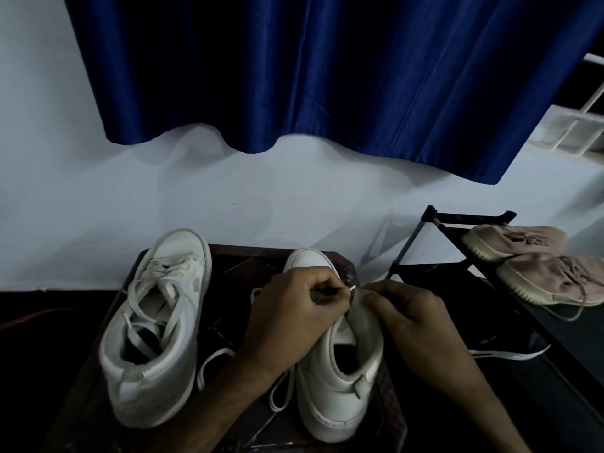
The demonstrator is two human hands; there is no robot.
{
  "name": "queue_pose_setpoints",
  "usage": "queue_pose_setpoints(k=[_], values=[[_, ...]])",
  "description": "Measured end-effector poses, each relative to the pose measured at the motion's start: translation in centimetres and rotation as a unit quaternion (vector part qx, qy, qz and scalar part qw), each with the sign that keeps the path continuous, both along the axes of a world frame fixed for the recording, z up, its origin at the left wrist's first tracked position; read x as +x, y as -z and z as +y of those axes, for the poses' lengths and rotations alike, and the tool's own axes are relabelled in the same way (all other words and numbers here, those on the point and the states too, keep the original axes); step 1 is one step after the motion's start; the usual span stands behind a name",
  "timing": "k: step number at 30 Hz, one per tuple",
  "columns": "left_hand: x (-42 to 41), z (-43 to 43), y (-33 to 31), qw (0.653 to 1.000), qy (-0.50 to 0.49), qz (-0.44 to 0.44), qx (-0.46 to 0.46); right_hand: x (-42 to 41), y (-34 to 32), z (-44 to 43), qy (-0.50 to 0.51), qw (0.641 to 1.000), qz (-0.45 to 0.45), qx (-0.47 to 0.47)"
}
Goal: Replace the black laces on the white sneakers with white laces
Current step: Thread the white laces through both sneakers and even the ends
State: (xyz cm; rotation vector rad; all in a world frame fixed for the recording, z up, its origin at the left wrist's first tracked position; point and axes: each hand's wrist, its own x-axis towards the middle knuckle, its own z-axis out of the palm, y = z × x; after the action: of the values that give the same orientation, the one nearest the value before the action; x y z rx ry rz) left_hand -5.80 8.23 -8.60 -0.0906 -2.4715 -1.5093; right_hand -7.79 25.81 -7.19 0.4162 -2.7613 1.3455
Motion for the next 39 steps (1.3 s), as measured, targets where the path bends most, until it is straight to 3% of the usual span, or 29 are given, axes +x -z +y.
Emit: queue_pose_setpoints(k=[6, 12, 18, 28, 35, 37, 39], values=[[-0.4, 0.9, -0.6, 1.0, -0.015, -0.004, -0.021, -0.3, 0.5, 0.4, -0.002, 0.992, -0.07, -0.107], [0.4, 2.1, -1.2, 0.992, -0.087, 0.079, -0.047, -0.8, 0.7, 0.8, 0.0, 0.985, -0.094, -0.146], [-0.1, 0.6, -1.1, 0.996, -0.085, 0.024, 0.023, -0.6, 1.0, 0.9, 0.004, 0.986, -0.091, -0.142], [-0.7, 0.1, -2.3, 0.986, -0.029, -0.025, -0.163, -0.1, 0.6, 0.2, 0.016, 0.998, -0.012, -0.057], [-0.9, 0.6, -2.4, 0.974, -0.041, -0.03, -0.22, 1.1, -0.5, -0.6, 0.006, 1.0, 0.019, -0.008], [-0.9, 0.4, -2.5, 0.969, -0.033, -0.019, -0.243, 1.6, -0.6, -0.7, -0.017, 0.998, -0.034, -0.058], [-0.9, -0.4, -2.2, 0.973, -0.034, -0.02, -0.229, 1.8, 0.2, -1.5, -0.01, 0.977, -0.116, -0.177]])
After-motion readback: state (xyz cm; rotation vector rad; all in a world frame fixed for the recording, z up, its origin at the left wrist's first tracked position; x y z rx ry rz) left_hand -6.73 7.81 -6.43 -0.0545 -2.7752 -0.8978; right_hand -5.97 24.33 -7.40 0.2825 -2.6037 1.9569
